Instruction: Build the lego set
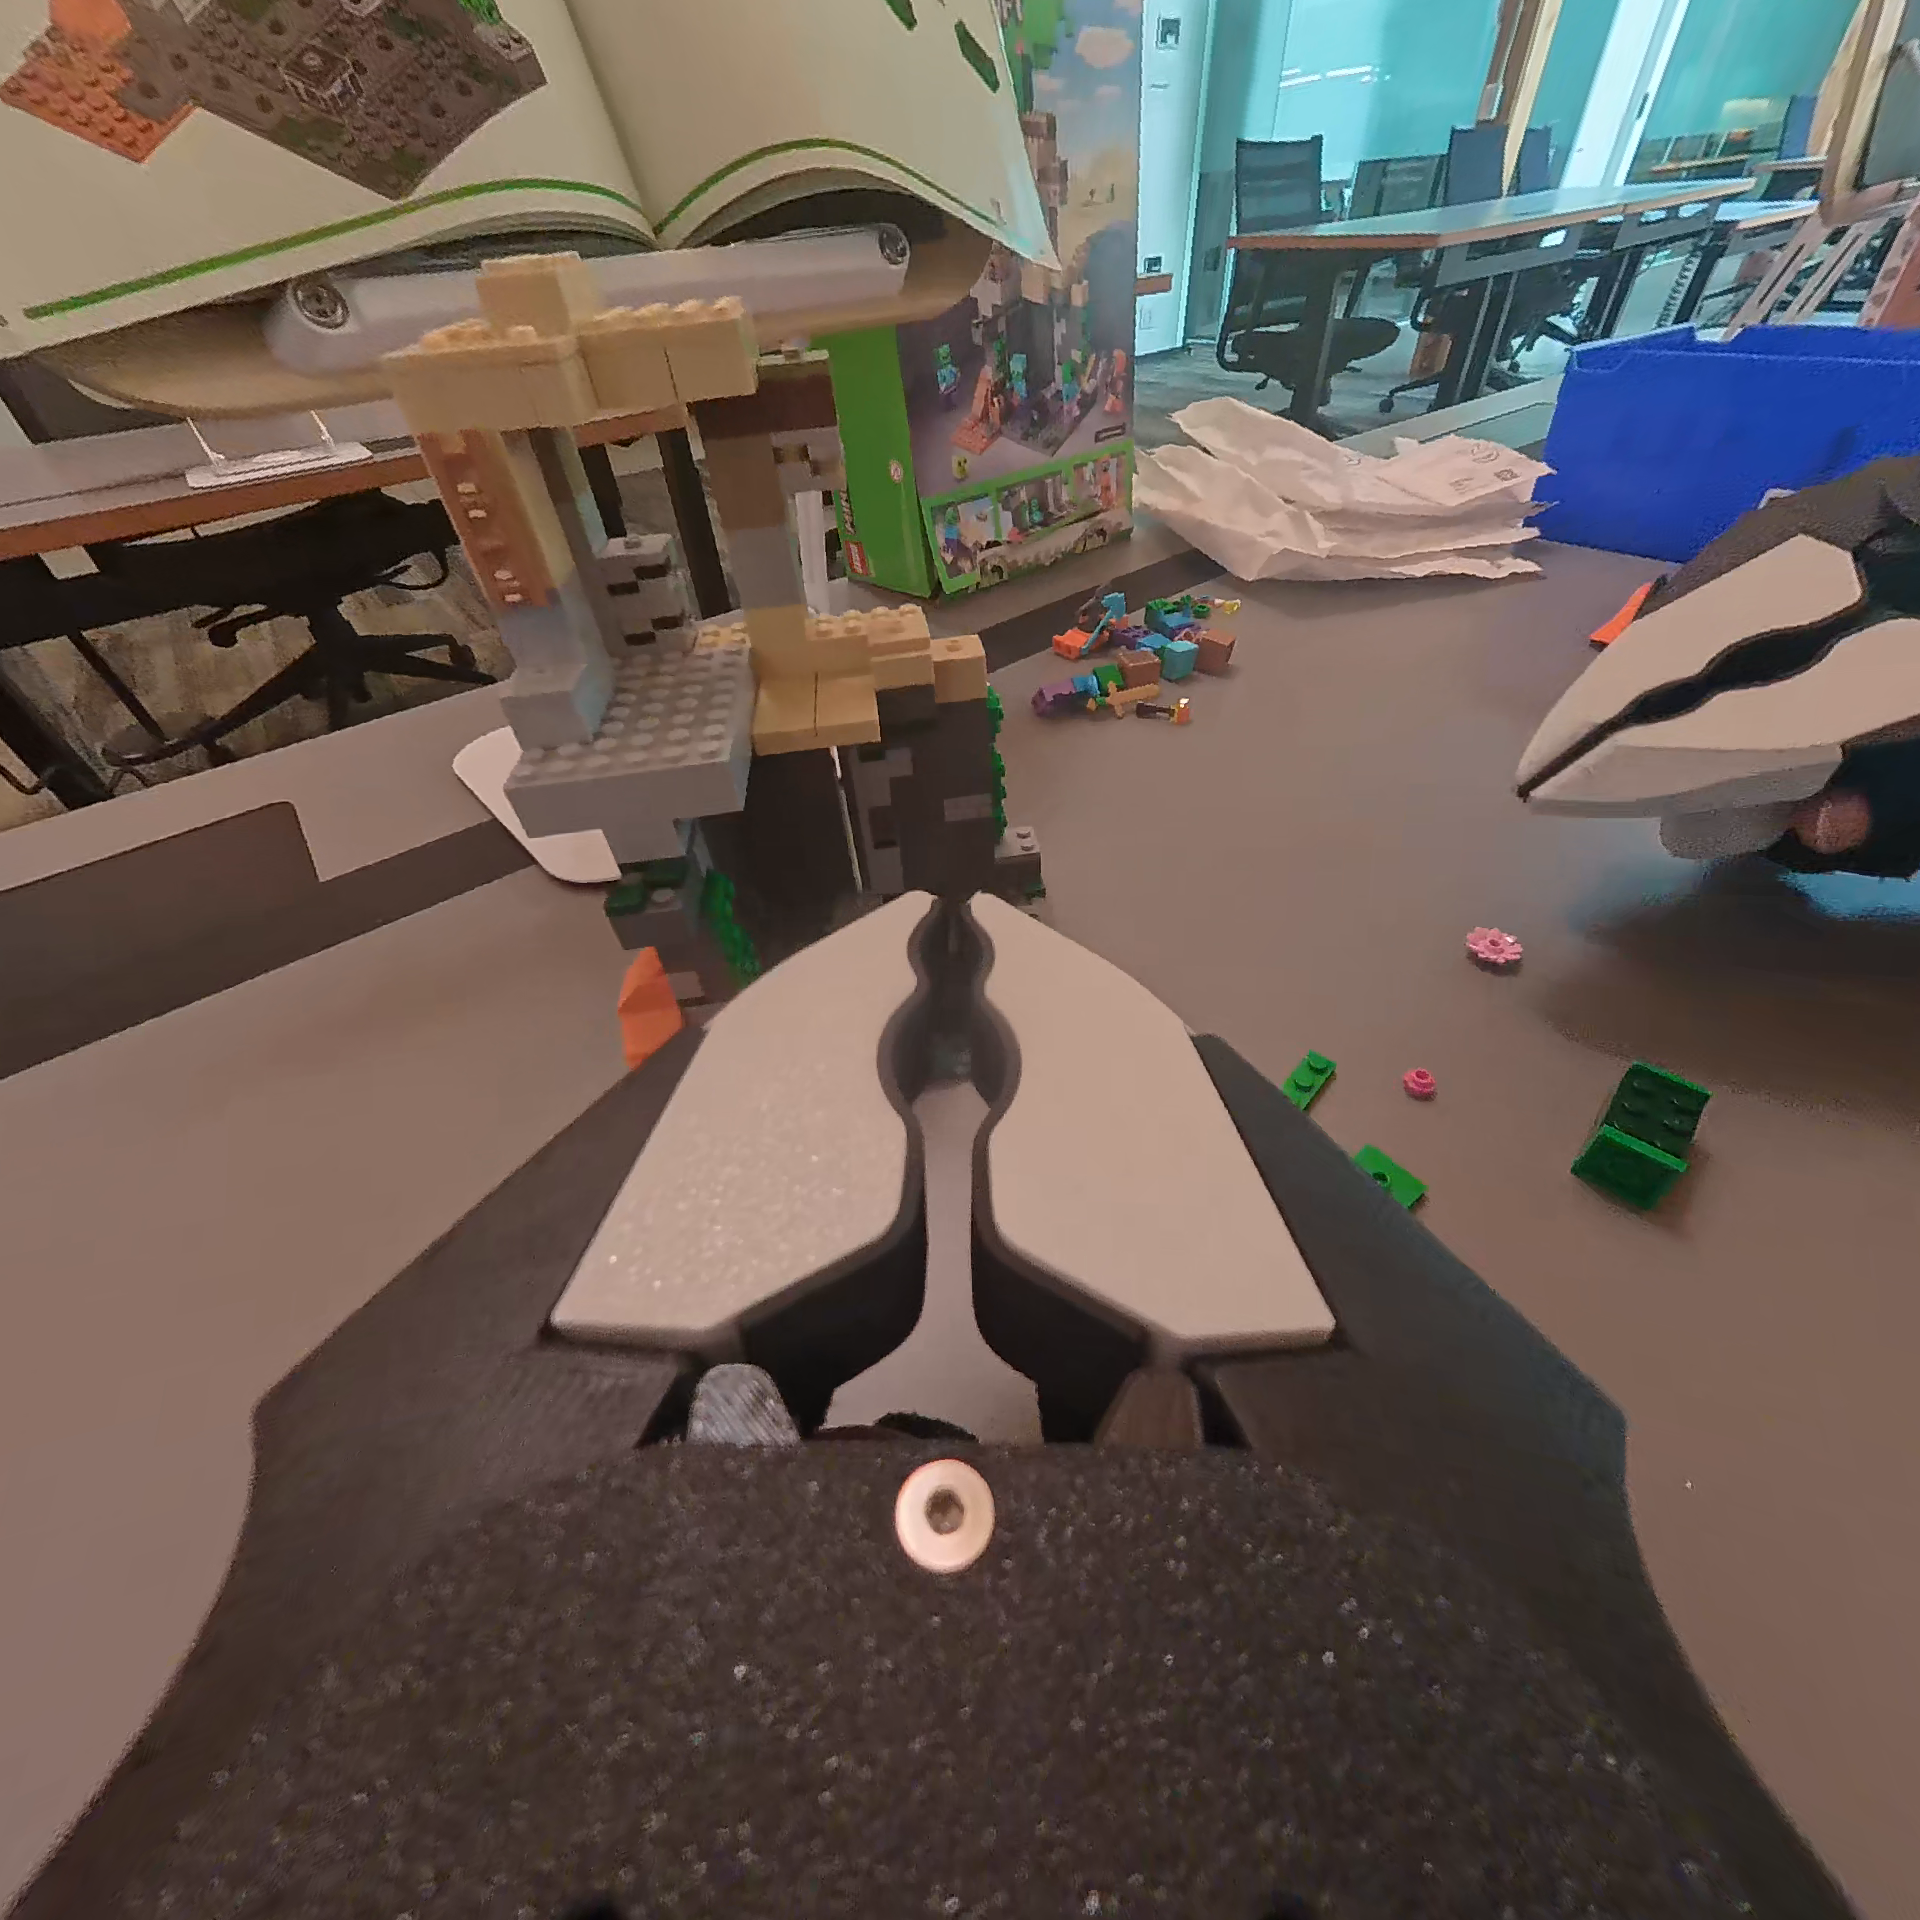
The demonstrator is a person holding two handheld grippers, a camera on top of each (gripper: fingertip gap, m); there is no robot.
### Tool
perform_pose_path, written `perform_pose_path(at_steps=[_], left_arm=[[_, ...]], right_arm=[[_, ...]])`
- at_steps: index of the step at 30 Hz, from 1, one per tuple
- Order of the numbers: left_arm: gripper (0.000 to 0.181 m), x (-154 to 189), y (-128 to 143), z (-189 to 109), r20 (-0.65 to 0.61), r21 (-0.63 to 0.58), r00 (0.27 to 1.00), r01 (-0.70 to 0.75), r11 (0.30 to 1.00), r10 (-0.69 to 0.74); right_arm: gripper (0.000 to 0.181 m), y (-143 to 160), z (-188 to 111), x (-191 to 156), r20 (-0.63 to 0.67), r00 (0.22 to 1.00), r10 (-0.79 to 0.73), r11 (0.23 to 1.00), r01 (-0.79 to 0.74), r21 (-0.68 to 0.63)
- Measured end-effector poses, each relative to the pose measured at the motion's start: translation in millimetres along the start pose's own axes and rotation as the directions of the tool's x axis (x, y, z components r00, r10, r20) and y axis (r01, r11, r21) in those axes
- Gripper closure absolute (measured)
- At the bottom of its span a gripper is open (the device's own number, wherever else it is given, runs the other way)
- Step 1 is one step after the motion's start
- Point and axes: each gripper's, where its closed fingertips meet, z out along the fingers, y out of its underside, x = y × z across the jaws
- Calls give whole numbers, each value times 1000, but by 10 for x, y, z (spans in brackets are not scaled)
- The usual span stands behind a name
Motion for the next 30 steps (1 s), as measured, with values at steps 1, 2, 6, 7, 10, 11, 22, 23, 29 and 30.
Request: perform_pose_path(at_steps=[1,2,6,7,10,11,22,23,29,30], left_arm=[[181,2,-3,0,1,0,1000,-2,1000,2],[180,5,-6,0,2,0,1000,-9,1000,9],[180,29,-13,3,5,-1,999,-38,999,38],[180,40,-13,5,3,-1,999,-44,999,44],[181,58,-15,2,5,-6,998,-64,998,64],[181,63,-21,-2,6,-5,998,-69,998,69],[181,125,-66,-21,-20,10,997,-69,998,69],[181,119,-70,-22,-17,13,998,-67,998,68],[181,75,-85,-33,1,24,998,-58,998,58],[181,75,-84,-33,2,25,998,-64,998,64]], right_arm=[[181,4,8,-22,8,1000,-4,1000,4,-7],[181,5,13,-47,19,1000,-7,1000,8,-12],[170,38,51,-131,64,998,8,999,-5,-42],[170,41,54,-145,69,998,7,999,-4,-43],[170,30,55,-170,81,997,9,999,-6,-41],[169,21,53,-177,85,996,13,999,-10,-37],[153,212,69,-662,327,943,-56,976,121,-182],[152,251,83,-706,340,938,-66,969,142,-204],[165,351,144,-779,345,933,-99,944,198,-265],[165,354,131,-777,349,932,-93,943,195,-271]])
